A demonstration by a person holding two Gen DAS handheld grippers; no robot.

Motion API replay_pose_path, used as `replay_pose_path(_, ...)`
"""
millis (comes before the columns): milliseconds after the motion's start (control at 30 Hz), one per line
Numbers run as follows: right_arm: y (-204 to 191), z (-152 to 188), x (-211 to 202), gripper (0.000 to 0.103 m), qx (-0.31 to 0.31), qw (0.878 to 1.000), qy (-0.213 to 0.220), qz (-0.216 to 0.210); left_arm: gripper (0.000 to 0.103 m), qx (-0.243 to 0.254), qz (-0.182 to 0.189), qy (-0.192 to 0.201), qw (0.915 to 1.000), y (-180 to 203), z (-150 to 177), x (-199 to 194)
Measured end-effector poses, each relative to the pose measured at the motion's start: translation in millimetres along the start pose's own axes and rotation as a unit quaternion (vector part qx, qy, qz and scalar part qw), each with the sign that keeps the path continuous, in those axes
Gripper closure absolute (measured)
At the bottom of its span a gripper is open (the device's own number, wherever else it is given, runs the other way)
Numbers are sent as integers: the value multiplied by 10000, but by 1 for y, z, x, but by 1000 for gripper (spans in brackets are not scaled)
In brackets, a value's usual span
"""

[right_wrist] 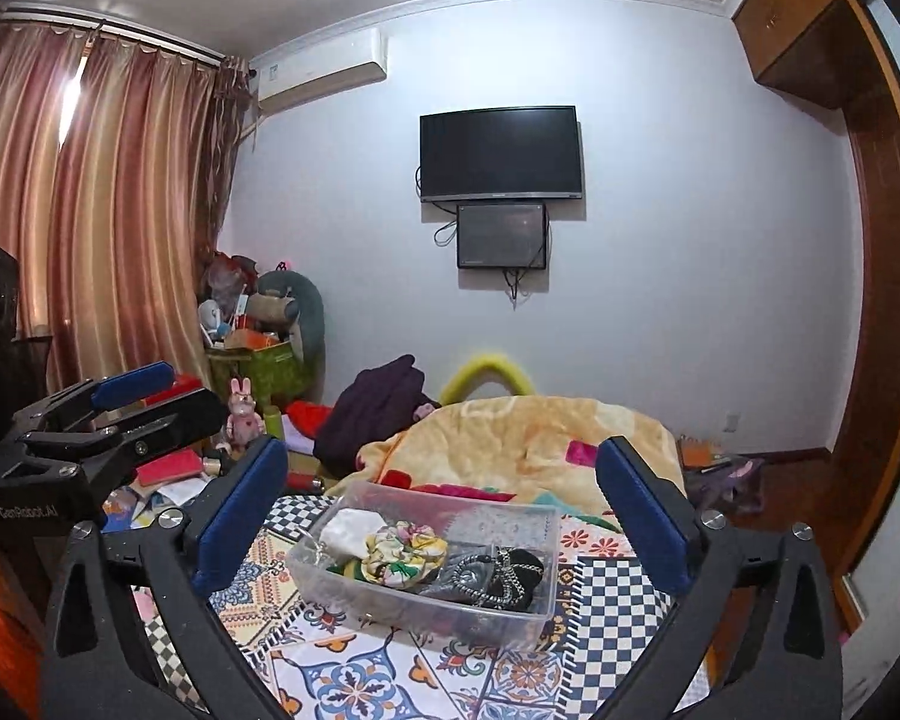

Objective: Organize soft objects

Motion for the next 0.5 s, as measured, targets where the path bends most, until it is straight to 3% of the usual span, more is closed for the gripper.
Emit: replay_pose_path(500,7,6,-6,0,209,9997,-94,-34,1,31,-69,40,10000,3,2,-5)
Point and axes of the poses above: each gripper's, at about its wrist camera, not at the fingertips, and x roughly the way its jaws point, y to its right, z to its underside, the point moved 8 cm from there along x, roughly the way its jaws point, and after that the axes turned 8 degrees about z, right-handed, at the moved point
